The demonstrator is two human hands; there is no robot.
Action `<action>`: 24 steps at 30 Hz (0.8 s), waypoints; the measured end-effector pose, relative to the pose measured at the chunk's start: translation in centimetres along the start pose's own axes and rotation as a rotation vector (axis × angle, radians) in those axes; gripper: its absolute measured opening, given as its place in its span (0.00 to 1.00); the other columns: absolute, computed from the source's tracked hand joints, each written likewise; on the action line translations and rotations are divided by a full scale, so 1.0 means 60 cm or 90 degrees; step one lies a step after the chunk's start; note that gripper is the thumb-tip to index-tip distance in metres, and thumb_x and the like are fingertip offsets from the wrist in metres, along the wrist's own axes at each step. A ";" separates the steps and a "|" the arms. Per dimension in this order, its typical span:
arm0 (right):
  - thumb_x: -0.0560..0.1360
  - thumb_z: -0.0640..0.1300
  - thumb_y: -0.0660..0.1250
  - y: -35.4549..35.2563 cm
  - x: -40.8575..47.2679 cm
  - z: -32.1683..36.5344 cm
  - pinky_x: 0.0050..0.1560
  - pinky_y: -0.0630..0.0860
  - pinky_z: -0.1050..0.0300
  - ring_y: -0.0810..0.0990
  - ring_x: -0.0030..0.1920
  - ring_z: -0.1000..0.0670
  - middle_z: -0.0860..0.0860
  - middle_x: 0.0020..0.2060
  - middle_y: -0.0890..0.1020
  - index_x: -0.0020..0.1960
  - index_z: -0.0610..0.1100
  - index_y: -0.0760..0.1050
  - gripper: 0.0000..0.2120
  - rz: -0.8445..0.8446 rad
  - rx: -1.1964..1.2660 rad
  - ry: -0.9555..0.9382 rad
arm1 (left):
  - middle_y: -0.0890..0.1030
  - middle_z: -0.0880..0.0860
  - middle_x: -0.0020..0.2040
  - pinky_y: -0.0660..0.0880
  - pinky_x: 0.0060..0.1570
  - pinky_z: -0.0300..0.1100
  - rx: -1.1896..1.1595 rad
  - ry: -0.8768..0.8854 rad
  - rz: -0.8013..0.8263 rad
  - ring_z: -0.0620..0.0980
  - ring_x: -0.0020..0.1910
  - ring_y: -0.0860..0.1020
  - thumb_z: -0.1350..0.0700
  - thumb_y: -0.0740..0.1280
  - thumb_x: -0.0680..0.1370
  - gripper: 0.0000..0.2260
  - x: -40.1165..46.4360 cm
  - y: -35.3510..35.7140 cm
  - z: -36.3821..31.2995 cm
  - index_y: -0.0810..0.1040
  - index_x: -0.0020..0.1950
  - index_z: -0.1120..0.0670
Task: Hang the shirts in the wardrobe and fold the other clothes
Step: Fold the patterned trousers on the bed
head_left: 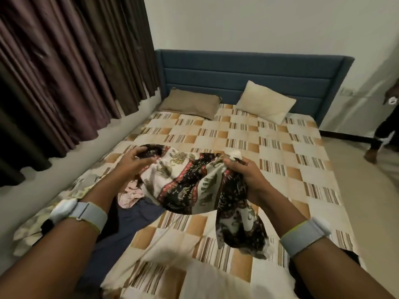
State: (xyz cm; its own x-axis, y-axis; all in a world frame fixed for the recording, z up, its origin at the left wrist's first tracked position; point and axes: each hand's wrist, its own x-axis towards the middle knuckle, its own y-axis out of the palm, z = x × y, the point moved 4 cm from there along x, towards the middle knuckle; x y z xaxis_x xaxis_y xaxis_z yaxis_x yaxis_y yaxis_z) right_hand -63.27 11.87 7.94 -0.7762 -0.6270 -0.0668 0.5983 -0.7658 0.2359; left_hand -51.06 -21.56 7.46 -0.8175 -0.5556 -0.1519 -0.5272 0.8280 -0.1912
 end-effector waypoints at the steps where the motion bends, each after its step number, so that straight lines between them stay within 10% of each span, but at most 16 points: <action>1: 0.74 0.46 0.76 0.013 0.002 0.003 0.56 0.82 0.47 0.84 0.54 0.36 0.35 0.54 0.84 0.63 0.32 0.77 0.24 0.015 -0.001 0.003 | 0.84 0.55 0.51 0.78 0.40 0.41 0.124 -0.017 0.022 0.54 0.47 0.83 0.55 0.78 0.75 0.21 -0.006 0.009 -0.004 0.77 0.66 0.50; 5: 0.74 0.45 0.76 0.064 0.016 0.006 0.61 0.78 0.44 0.83 0.56 0.37 0.38 0.55 0.85 0.65 0.40 0.80 0.21 0.076 -0.057 0.020 | 0.78 0.53 0.66 0.77 0.52 0.40 0.432 -0.022 0.212 0.56 0.65 0.78 0.47 0.74 0.78 0.24 -0.046 0.054 -0.005 0.73 0.72 0.51; 9: 0.79 0.43 0.70 0.096 0.026 -0.007 0.64 0.76 0.39 0.84 0.55 0.34 0.38 0.51 0.86 0.59 0.38 0.83 0.11 0.158 -0.207 0.026 | 0.66 0.47 0.80 0.70 0.70 0.43 0.138 0.126 0.304 0.49 0.78 0.66 0.53 0.77 0.76 0.33 -0.121 0.126 -0.033 0.68 0.78 0.47; 14: 0.80 0.41 0.70 0.144 0.021 0.012 0.49 0.80 0.55 0.86 0.44 0.47 0.47 0.44 0.88 0.53 0.42 0.86 0.06 0.295 -0.317 0.013 | 0.83 0.57 0.61 0.81 0.57 0.47 0.058 0.147 0.324 0.53 0.59 0.83 0.60 0.75 0.75 0.22 -0.158 0.163 -0.032 0.77 0.69 0.55; 18: 0.75 0.47 0.77 0.147 0.027 0.021 0.56 0.80 0.54 0.86 0.51 0.50 0.52 0.49 0.87 0.55 0.48 0.84 0.10 0.308 -0.380 -0.020 | 0.86 0.50 0.39 0.78 0.36 0.37 0.118 0.127 0.270 0.45 0.37 0.84 0.60 0.76 0.77 0.03 -0.162 0.142 -0.018 0.83 0.46 0.55; 24: 0.62 0.59 0.82 0.078 0.004 -0.099 0.60 0.82 0.46 0.85 0.54 0.45 0.49 0.53 0.86 0.57 0.45 0.82 0.29 0.466 -0.690 0.199 | 0.85 0.53 0.39 0.77 0.37 0.41 0.058 0.161 -0.007 0.50 0.35 0.82 0.45 0.79 0.72 0.21 -0.117 -0.008 -0.043 0.81 0.46 0.63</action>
State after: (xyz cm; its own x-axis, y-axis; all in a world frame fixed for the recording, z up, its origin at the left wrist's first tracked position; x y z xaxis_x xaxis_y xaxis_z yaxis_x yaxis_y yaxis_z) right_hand -59.47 7.27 3.25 -0.2225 -0.8328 -0.5070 0.8201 0.1213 -0.5592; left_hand -45.67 -17.87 11.11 -0.8496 -0.5187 0.0957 -0.5230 0.8052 -0.2796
